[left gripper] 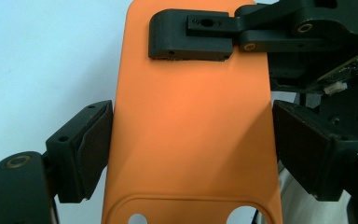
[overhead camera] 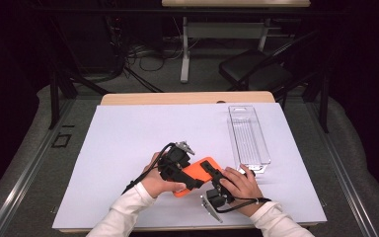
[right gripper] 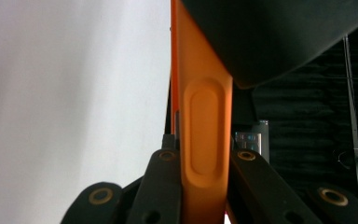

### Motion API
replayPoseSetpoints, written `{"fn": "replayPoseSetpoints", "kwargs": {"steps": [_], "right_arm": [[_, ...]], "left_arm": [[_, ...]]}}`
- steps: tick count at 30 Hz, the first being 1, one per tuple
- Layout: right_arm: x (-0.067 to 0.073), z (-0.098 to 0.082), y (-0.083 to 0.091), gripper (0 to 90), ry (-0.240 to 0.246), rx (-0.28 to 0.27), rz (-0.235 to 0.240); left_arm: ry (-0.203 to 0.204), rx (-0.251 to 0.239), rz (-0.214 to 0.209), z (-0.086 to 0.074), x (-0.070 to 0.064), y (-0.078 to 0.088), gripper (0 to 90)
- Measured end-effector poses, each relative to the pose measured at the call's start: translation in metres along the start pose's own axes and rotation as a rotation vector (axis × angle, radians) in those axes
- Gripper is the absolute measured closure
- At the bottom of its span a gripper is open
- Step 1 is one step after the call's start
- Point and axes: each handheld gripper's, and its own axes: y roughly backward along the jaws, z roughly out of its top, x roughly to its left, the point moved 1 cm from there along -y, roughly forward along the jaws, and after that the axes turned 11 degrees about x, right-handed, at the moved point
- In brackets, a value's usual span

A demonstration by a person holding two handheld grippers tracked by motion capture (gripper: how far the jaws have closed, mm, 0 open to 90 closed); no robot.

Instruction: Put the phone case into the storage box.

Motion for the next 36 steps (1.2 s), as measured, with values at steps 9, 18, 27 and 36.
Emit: {"fn": "replayPoseSetpoints", "kwargs": {"steps": [9,18,27,36], "right_arm": [[0.0001,-0.0004,0.0003,87.1,0.005,0.000,-0.009],[0.0001,-0.0006,0.0001,87.2,0.012,0.000,-0.011],[0.0010,-0.0006,0.0000,87.2,0.001,0.003,-0.004],[0.0024,-0.0009,-0.0008,87.1,-0.007,0.006,0.012]], "left_arm": [[-0.009,-0.001,0.002,0.0002,0.0002,0.0003,15.8],[-0.015,-0.004,0.004,-0.0001,0.0001,-0.0008,15.5],[-0.002,-0.015,0.000,-0.0002,0.0007,-0.0009,15.1],[0.007,-0.040,-0.003,-0.0010,0.0013,0.0039,15.1]]}}
